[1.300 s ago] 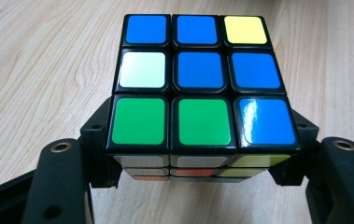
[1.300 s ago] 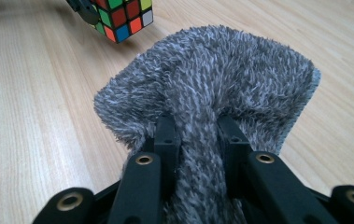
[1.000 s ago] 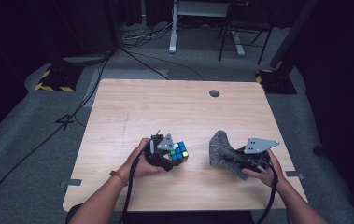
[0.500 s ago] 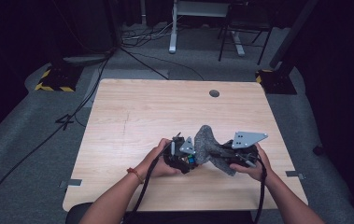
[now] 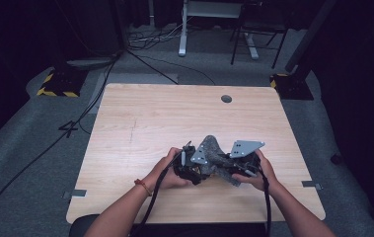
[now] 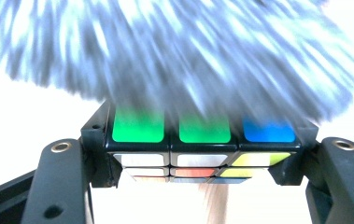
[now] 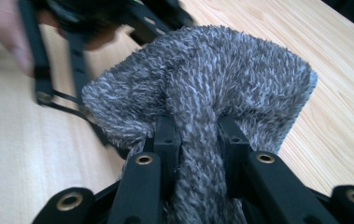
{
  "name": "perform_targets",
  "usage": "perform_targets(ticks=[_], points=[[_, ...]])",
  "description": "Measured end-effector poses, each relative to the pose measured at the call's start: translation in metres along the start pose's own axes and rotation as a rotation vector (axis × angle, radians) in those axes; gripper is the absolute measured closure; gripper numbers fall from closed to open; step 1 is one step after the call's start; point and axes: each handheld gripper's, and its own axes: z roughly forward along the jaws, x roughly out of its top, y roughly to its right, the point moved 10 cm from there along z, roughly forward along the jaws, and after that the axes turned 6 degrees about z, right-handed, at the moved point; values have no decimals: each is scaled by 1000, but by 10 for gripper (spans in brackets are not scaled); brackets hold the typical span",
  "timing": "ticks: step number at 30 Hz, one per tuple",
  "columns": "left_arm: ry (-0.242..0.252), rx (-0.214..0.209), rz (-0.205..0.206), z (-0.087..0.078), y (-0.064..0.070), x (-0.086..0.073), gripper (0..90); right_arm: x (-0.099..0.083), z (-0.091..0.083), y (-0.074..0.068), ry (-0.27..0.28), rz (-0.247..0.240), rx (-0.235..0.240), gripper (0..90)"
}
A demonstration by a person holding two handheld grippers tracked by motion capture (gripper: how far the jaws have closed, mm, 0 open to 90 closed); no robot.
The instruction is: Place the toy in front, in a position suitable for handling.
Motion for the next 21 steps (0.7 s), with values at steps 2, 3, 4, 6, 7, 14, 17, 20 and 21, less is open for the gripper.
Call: perform_targets(ticks=[2,3,4,6,7,14,17,20,21], points=[[18,-4,-10,-4,0,2,337,-7,-3,10,-12,20,-29,747],[32,0,-2,-6,-1,5,338,-11,-4,14,-8,36,-29,748],[34,2,2,-7,-1,5,337,-14,-5,17,-8,51,-27,749],[44,2,0,-10,-1,6,337,-21,-7,21,-20,58,-40,749],[50,3,3,-12,-1,7,337,-24,-7,22,-23,61,-38,749],[97,-8,-4,-19,1,11,337,-26,-9,15,20,101,58,749],[86,-13,-3,-15,2,10,337,-22,-9,9,49,107,103,755],[73,-23,6,-11,4,6,337,-20,-10,5,66,95,121,758],[68,-22,7,-10,4,6,337,-19,-12,4,75,89,122,759]])
